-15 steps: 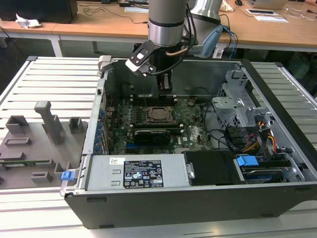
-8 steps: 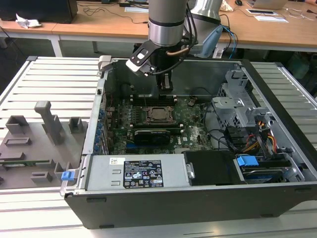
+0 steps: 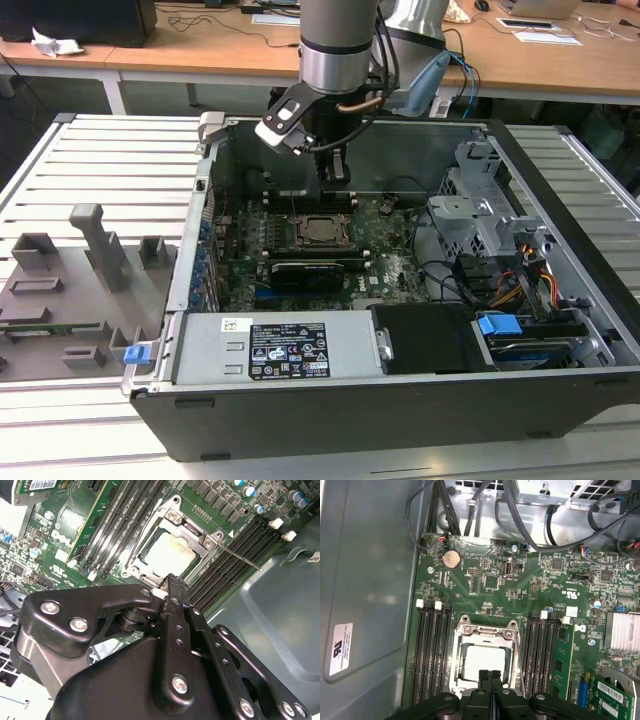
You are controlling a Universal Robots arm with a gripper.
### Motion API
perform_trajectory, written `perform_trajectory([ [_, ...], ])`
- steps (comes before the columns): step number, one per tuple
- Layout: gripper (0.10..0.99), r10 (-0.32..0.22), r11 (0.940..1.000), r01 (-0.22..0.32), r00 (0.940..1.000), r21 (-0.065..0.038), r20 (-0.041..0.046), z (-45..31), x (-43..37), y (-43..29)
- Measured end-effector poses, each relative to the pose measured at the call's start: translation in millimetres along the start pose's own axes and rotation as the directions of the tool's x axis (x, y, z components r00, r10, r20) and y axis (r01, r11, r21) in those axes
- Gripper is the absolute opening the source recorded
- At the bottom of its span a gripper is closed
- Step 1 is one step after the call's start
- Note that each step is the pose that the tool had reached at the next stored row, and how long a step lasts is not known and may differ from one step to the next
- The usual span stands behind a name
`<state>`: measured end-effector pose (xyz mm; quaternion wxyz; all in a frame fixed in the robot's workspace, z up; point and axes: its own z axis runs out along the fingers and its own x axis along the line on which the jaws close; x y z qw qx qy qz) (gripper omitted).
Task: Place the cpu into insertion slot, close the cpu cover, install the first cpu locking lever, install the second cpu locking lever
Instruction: 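Install the first cpu locking lever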
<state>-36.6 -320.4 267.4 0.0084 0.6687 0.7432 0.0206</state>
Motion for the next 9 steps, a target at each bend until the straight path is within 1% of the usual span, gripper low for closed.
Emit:
perform_trajectory([
  [5, 0.106, -0.05, 0.9988, 0.05, 0.9988, 0.001, -0.0021, 0.0, 0.0, 0.0],
  [9, 0.106, -0.09, 0.9959, 0.091, 0.9959, 0.001, -0.0038, 0.0, 0.0, 0.0],
])
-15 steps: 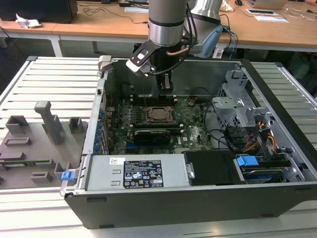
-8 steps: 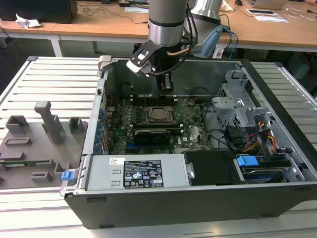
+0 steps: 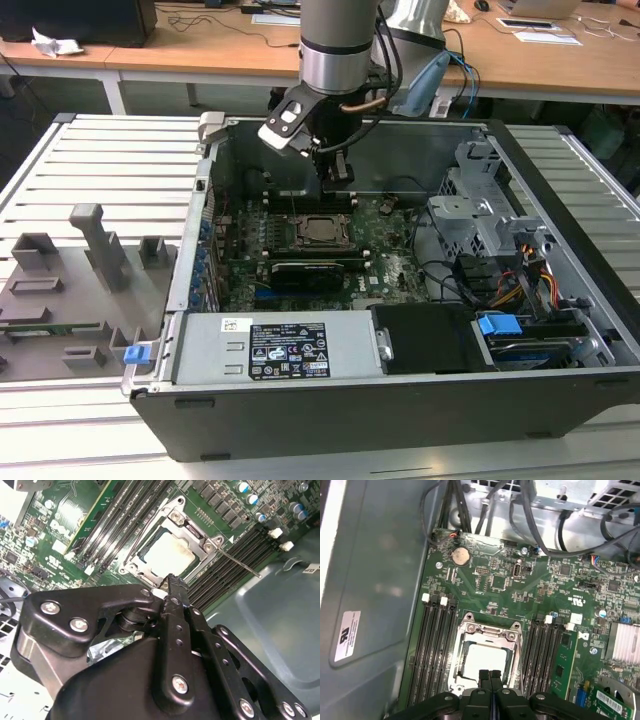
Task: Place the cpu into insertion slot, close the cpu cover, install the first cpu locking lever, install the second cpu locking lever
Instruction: 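Install the first cpu locking lever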
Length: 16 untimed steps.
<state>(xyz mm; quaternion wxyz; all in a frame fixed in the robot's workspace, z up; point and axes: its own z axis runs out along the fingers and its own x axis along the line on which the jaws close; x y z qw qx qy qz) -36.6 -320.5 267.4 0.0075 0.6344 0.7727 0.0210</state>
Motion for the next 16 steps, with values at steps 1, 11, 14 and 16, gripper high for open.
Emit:
perform_trajectory([
  [1, 0.106, -0.012, 0.9999, 0.012, 0.9999, 0.0, -0.0005, 0.0, 0.0, 0.0],
  [11, 0.106, -0.104, 0.9946, 0.104, 0.9946, 0.001, -0.0044, 0.0, 0.0, 0.0],
  [14, 0.106, -0.117, 0.9931, 0.117, 0.9931, 0.001, -0.005, 0.0, 0.0, 0.0],
  [16, 0.106, -0.148, 0.9889, 0.148, 0.9889, 0.002, -0.0063, 0.0, 0.0, 0.0],
])
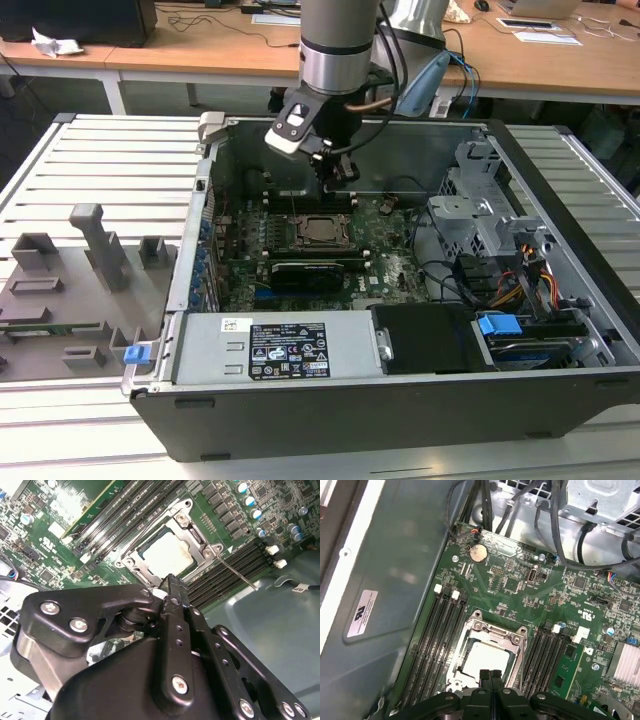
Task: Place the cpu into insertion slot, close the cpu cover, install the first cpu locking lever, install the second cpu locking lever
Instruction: 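Install the first cpu locking lever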
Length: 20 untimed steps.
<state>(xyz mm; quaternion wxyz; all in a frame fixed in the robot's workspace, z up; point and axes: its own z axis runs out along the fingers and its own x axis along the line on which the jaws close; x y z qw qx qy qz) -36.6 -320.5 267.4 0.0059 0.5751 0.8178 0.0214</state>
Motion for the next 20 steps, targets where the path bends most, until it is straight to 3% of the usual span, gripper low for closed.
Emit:
perform_trajectory([
  [2, 0.106, -0.064, 0.998, 0.064, 0.998, 0.001, -0.0027, 0.0, 0.0, 0.0],
  [20, 0.106, -0.197, 0.9803, 0.197, 0.9803, 0.002, -0.0086, 0.0, 0.0, 0.0],
])
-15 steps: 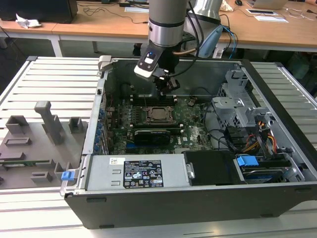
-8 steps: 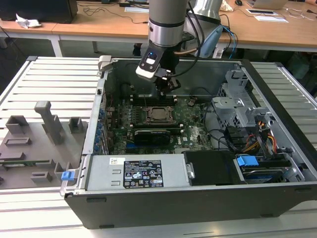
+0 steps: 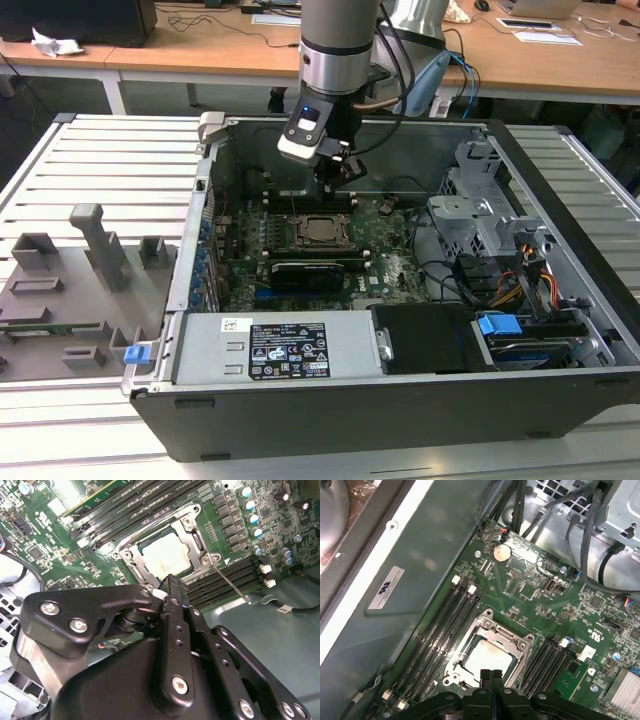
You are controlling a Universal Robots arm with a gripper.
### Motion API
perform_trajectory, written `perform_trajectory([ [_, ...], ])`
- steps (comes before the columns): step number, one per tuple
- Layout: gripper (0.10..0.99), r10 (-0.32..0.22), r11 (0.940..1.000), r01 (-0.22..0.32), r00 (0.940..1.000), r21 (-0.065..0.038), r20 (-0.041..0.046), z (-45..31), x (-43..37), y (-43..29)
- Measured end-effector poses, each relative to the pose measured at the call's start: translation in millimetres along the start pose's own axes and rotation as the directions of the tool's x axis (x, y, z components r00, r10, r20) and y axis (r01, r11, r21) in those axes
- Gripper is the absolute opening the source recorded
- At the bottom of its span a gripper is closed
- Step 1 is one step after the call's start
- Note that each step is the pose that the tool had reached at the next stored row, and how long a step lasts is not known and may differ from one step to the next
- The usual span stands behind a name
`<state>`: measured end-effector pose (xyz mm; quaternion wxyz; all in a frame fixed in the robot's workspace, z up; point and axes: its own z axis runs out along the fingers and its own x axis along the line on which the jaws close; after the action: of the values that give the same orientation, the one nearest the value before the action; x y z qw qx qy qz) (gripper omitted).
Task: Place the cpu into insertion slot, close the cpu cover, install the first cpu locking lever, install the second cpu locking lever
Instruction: 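Install the first cpu locking lever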
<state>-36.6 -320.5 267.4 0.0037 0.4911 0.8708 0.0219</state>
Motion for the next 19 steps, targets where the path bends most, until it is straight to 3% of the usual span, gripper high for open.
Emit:
perform_trajectory([
  [8, 0.106, -0.052, 0.9986, 0.052, 0.9986, 0.001, -0.0023, 0.0, 0.0, 0.0],
  [19, 0.106, -0.136, 0.9908, 0.136, 0.9907, 0.002, -0.0059, 0.0, 0.0, 0.0],
])
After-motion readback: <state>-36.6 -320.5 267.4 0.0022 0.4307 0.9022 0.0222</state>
